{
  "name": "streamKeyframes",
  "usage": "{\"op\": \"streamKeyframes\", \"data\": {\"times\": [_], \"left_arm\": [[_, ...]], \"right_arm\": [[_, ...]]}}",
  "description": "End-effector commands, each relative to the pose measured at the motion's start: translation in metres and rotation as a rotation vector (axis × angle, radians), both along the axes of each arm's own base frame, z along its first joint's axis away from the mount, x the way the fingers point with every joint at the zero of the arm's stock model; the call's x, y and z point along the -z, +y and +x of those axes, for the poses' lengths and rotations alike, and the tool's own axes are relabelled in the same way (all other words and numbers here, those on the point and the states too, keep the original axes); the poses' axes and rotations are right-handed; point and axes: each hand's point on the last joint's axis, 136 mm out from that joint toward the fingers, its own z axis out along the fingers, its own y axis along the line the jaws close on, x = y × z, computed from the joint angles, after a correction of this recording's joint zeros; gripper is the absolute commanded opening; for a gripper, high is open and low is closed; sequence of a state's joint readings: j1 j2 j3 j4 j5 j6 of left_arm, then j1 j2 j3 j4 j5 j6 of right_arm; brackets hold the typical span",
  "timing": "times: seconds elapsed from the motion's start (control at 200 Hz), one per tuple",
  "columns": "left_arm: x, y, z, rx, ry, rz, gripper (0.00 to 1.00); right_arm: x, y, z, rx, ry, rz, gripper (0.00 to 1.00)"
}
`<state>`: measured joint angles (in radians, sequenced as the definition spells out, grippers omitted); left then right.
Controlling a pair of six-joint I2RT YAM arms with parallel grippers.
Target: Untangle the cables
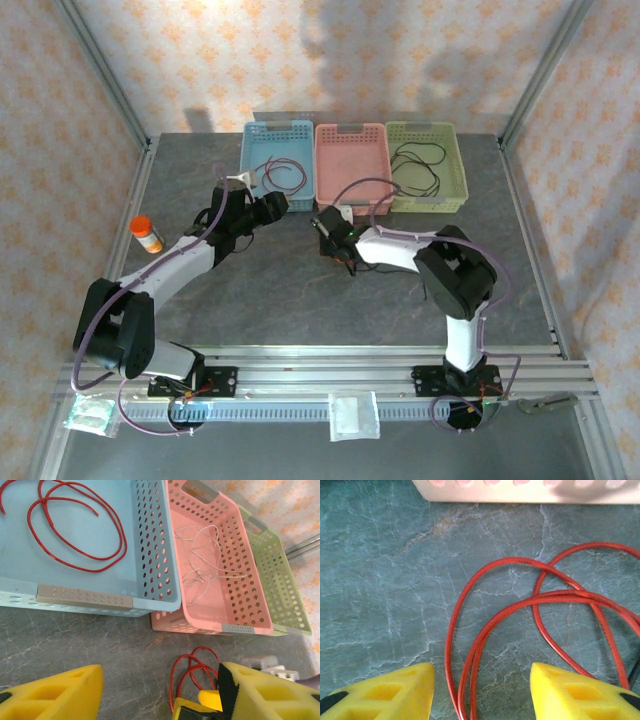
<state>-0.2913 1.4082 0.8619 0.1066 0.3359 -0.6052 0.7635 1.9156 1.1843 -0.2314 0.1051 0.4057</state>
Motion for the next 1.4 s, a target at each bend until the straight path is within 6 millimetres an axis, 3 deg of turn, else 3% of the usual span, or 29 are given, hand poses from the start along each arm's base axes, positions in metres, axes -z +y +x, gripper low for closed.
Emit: {"op": "streamKeyframes", "data": {"times": [0.0, 0.26, 0.626, 0.801, 1.066, 1.397], "left_arm": [[-0.020, -0.001, 0.005, 0.003, -0.061, -0.042, 0.63], [-0.021, 0.001, 0.004, -0.001, -0.061, -0.037, 0.63], [-0.004, 0.005, -0.006, -0.009, -0.016, -0.015, 0.63], [0.006, 0.005, -0.011, -0.007, 0.010, -0.014, 0.63], [0.018, -0.006, -0.015, 0.015, 0.030, -0.012, 0.63], [0.039, -0.027, -0.026, 0.058, 0.076, -0.014, 0.62]], "right_arm": [[-0.004, 0.010, 0.006, -0.019, -0.035, 0.001, 0.51], [0.008, 0.010, -0.002, -0.041, -0.022, -0.038, 0.43], [0.017, 0.003, -0.021, -0.079, 0.004, -0.057, 0.29], [0.012, 0.000, -0.034, -0.107, 0.011, -0.042, 0.20], [-0.006, -0.006, -0.050, -0.175, -0.057, -0.004, 0.16], [-0.018, 0.007, -0.082, -0.364, -0.031, 0.108, 0.08]]}}
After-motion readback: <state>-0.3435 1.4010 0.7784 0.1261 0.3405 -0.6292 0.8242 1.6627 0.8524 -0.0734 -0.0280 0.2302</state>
